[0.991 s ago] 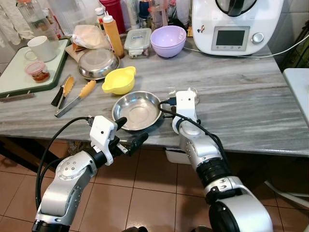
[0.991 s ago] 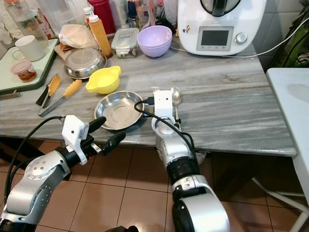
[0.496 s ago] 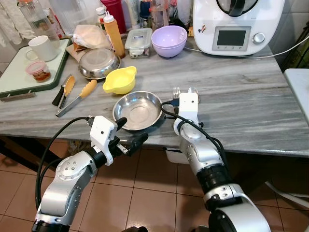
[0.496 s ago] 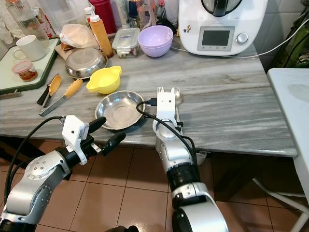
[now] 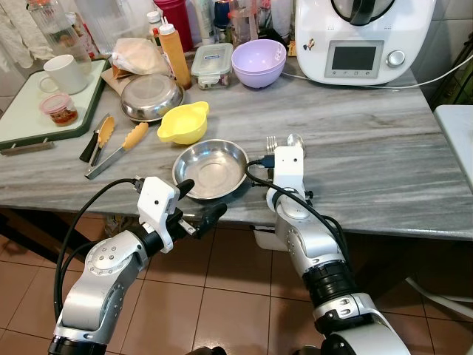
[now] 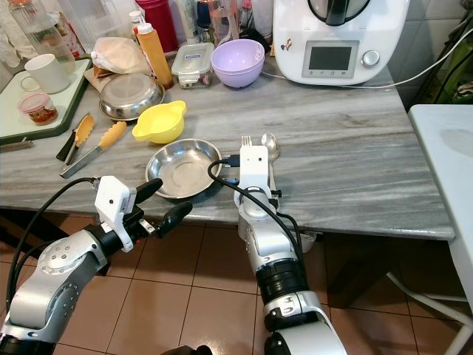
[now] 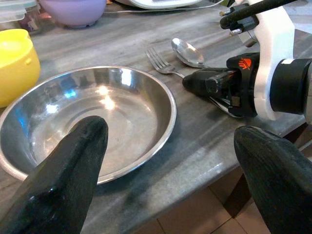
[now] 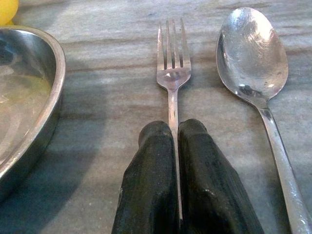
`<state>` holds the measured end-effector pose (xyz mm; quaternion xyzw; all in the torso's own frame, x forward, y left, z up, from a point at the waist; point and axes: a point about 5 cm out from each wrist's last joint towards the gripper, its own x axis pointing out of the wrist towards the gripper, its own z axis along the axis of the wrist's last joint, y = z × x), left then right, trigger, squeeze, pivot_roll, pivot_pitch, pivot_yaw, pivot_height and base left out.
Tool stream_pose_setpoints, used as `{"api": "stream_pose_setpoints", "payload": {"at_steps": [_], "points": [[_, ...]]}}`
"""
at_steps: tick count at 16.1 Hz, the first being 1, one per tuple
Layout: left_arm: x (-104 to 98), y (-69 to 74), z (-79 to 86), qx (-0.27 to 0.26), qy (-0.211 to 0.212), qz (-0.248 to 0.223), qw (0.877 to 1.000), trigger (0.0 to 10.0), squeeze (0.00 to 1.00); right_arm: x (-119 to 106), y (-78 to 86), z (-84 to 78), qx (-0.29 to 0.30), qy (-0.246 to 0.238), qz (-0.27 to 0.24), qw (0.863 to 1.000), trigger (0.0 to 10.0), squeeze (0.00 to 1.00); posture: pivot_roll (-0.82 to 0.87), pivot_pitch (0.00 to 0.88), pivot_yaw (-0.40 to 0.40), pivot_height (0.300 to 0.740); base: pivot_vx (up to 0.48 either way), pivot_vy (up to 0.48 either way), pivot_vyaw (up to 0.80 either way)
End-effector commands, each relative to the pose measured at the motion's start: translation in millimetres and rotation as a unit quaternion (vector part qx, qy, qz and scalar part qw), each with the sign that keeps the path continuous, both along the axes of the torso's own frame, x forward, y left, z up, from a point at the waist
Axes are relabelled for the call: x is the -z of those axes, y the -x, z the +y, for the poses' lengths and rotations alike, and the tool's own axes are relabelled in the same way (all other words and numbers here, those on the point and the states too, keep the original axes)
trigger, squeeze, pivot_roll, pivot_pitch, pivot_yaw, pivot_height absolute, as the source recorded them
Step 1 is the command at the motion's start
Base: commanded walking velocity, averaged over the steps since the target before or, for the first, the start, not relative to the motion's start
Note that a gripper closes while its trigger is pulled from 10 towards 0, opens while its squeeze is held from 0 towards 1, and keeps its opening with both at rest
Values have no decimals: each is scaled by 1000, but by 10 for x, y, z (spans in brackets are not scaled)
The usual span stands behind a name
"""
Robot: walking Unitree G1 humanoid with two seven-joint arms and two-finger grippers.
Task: Setting the table
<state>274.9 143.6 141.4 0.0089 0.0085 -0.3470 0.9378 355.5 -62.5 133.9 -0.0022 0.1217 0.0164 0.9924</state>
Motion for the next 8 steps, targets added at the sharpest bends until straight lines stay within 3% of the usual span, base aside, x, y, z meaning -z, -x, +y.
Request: {"api": "stream_pose_setpoints", "payload": {"at_steps": [1, 2, 3, 8], "points": [[-9, -14, 57, -3, -12, -1, 1000, 10000, 0, 104, 116, 254, -22, -32, 30, 999, 10000, 0, -60, 131, 136, 740, 0, 0, 0], [-10, -16, 57, -3, -12, -1, 1000, 10000, 0, 115, 119, 260, -24, -41, 34, 998, 10000, 639, -59, 130, 136, 740, 0, 0, 0], [-12, -17, 57, -4, -12, -2, 1000, 10000, 0, 115, 125, 264, -28, -52, 32, 998, 10000, 1000, -58, 129, 136, 740, 0, 0, 0], [-16, -11, 60, -3, -12, -3, 1000, 10000, 0, 36, 118, 274, -35, -44, 7, 998, 10000, 1000, -58, 129, 136, 740, 0, 0, 0]]}}
